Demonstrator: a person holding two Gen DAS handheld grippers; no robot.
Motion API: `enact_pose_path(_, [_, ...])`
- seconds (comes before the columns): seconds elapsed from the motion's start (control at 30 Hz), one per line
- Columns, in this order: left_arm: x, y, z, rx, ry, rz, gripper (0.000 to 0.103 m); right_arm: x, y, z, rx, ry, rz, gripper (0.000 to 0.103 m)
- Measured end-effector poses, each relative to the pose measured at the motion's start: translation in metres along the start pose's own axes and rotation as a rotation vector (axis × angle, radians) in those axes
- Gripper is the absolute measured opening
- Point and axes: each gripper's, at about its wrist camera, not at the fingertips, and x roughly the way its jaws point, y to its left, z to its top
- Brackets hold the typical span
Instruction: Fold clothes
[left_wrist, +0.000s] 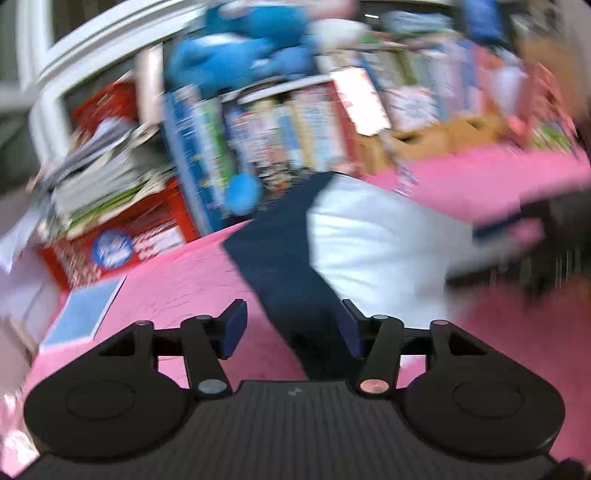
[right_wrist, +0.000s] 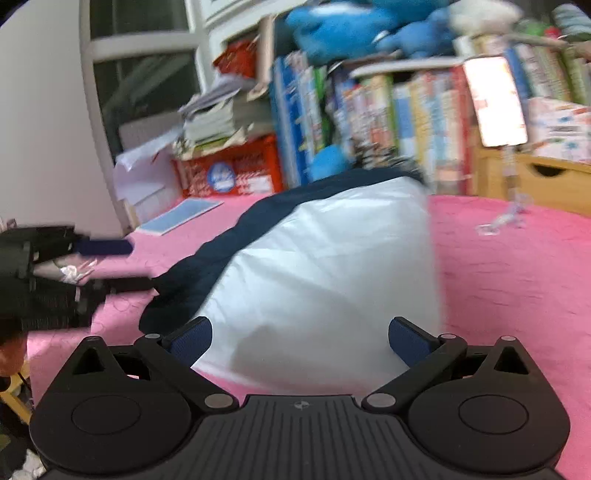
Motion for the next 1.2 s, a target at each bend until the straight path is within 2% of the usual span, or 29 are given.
enact_pose_path(0.13, [-0.015, -0.04, -0.008, 0.159, -0.036, -0.033, 0.061, -0.029, -0.016, -0.015, -0.097, 0.02, -0.207, 0.103])
enact_pose_path(0.23, [-0.011, -0.057, -0.007, 0.193, -0.054, -0.048, 0.063, -0.028, -0.029, -0.029, -0.118, 0.079, -0.3, 0.103])
enact_pose_path(0.37, [-0.004, -0.079, -0.005, 0.228, -0.072, -0.076, 0.063, -0.022, -0.033, -0.035, -0.119, 0.104, -0.328, 0.103])
enact_pose_path(0.43, [-0.003, -0.09, -0.004, 0.254, -0.082, -0.095, 0.064, -0.02, -0.032, -0.031, -0.111, 0.082, -0.313, 0.103])
enact_pose_path(0.53, [0.002, -0.104, -0.004, 0.292, -0.086, -0.112, 0.071, -0.009, -0.031, -0.023, -0.095, 0.077, -0.297, 0.103])
enact_pose_path(0.63, [0.01, -0.117, -0.005, 0.329, -0.082, -0.121, 0.071, 0.006, -0.033, -0.018, -0.083, 0.098, -0.297, 0.099])
enact_pose_path(0.77, [0.019, -0.115, -0.006, 0.285, -0.066, -0.137, 0.072, 0.023, -0.038, -0.011, -0.042, 0.124, -0.258, 0.081])
enact_pose_path(0.83, [0.02, -0.109, -0.006, 0.247, -0.05, -0.145, 0.072, 0.019, -0.04, -0.01, -0.043, 0.109, -0.268, 0.078])
enact_pose_path(0.93, [0.02, -0.103, -0.01, 0.245, -0.048, -0.106, 0.073, 0.009, -0.043, -0.009, -0.046, 0.081, -0.28, 0.077])
enact_pose_path(1.0, [0.02, -0.108, -0.011, 0.287, -0.064, -0.085, 0.071, 0.0, -0.044, -0.01, -0.039, 0.062, -0.278, 0.065])
enact_pose_path(1.07, [0.021, -0.119, -0.009, 0.348, -0.086, -0.072, 0.071, -0.001, -0.05, -0.004, 0.043, 0.081, -0.217, 0.033])
enact_pose_path(1.1, [0.023, -0.125, -0.007, 0.379, -0.097, -0.065, 0.071, 0.001, -0.052, 0.0, 0.078, 0.089, -0.189, 0.027])
enact_pose_path(1.13, [0.025, -0.131, -0.005, 0.404, -0.107, -0.068, 0.071, 0.002, -0.052, 0.004, 0.095, 0.089, -0.178, 0.025])
enact_pose_path(1.2, [0.031, -0.141, 0.0, 0.447, -0.122, -0.068, 0.072, 0.003, -0.051, 0.012, 0.098, 0.082, -0.17, 0.024])
